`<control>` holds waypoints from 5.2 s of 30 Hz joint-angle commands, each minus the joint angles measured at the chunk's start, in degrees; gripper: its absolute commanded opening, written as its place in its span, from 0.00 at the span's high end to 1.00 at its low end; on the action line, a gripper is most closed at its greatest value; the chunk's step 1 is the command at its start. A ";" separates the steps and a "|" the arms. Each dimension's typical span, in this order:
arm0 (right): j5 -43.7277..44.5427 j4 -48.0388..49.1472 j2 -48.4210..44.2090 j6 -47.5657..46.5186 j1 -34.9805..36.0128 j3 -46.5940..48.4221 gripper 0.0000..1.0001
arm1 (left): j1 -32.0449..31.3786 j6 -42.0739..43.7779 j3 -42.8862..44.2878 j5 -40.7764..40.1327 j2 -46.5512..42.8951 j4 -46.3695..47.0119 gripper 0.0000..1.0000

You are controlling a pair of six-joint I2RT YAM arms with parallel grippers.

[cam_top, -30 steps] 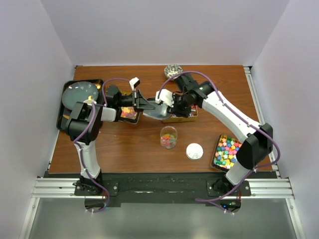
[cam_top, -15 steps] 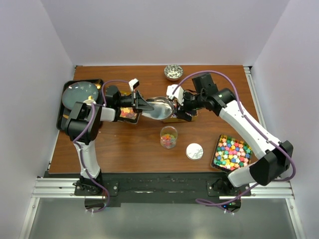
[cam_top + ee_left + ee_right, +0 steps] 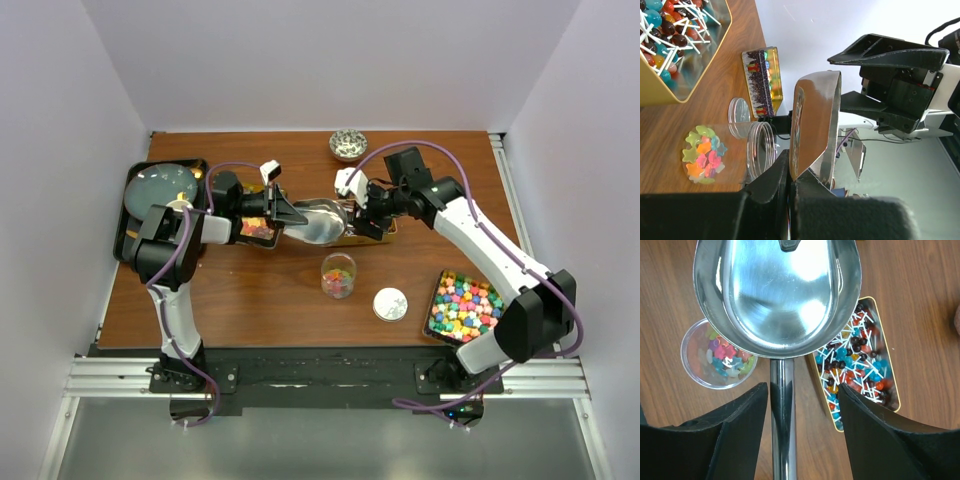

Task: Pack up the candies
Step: Adjust the spatula, then scoop the fake candies from the storage box.

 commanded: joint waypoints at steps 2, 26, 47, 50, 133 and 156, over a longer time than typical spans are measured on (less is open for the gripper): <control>-3.83 3.01 1.63 0.80 -0.45 -0.67 0.41 | 0.35 0.52 0.98 1.84 -2.51 0.44 1.00; -10.70 13.74 -0.74 8.53 -0.81 -9.19 0.56 | 0.61 2.19 1.69 6.23 -1.98 -1.76 1.00; -2.02 -11.64 7.25 -9.19 -9.68 14.34 1.00 | 3.77 32.38 5.64 -5.18 -4.70 -31.77 0.44; 1.77 -16.39 9.53 -15.26 -13.01 18.03 1.00 | 3.51 47.95 8.98 -11.06 -6.02 -47.92 0.43; 23.23 -20.55 28.62 -6.15 -1.69 14.20 1.00 | -10.55 59.58 16.45 -26.81 12.35 -57.74 0.48; 26.04 1.25 22.91 -6.84 -1.69 -0.31 1.00 | -8.18 66.00 19.44 -27.34 9.72 -65.04 0.48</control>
